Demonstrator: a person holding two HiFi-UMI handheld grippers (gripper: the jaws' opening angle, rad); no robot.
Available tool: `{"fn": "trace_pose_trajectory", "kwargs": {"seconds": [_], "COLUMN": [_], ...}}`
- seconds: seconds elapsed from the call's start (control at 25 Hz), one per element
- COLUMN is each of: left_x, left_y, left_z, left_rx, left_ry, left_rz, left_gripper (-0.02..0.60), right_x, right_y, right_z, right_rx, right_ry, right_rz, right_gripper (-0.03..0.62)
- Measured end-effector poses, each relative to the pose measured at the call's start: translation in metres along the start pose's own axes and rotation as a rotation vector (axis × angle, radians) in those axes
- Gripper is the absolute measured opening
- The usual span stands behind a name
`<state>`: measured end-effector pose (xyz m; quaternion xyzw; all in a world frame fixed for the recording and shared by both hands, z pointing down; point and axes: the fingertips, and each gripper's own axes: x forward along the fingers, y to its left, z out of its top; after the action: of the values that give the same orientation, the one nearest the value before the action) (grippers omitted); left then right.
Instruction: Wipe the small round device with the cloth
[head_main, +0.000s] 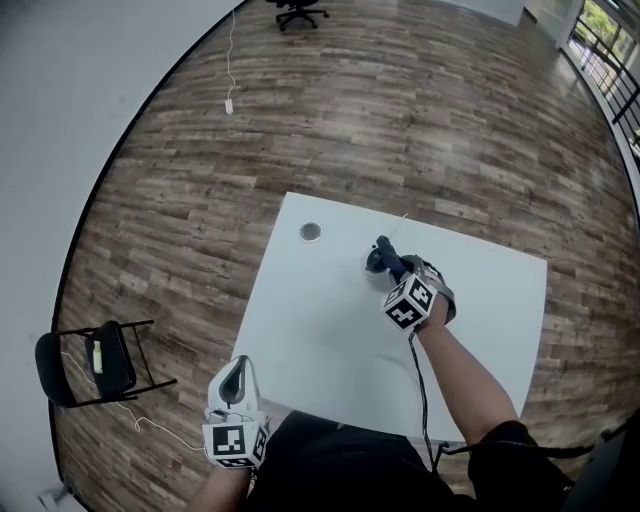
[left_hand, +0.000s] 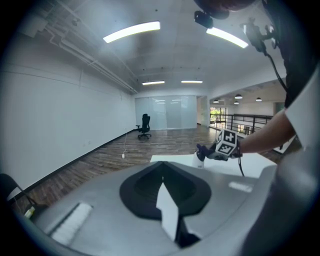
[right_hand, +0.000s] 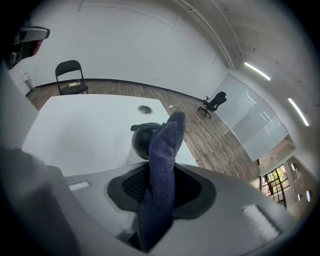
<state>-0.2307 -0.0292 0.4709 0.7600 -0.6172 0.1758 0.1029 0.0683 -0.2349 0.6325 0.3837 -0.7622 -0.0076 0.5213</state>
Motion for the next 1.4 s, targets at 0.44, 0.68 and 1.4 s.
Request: {"fn": "trace_pose_trajectory", "kwargs": {"seconds": [0.44, 0.68, 1.4], "left_x": [-0.012, -0.017, -0.029], "left_y": [0.002, 0.007, 0.012], "left_z": [-0.008, -0.013, -0.012], "left_rx": [-0.013, -0.028, -0.02], "left_ry": [0.015, 0.025, 0.012], "left_rz": [0.025, 0.047, 0.067], "left_gripper": [0.008, 0.008, 0.008], "right_x": [0.016, 0.023, -0.045], "right_y": [0.033, 0.05, 0.058], "right_z": [-0.022, -0.022, 0.054], "right_rx": [-0.016, -0.04, -0.064], "right_ry": [0.081, 0.104, -0.124], "right_rz": [0.106, 0.153, 0.189], "right_gripper": [0.117, 0.117, 0.117]}}
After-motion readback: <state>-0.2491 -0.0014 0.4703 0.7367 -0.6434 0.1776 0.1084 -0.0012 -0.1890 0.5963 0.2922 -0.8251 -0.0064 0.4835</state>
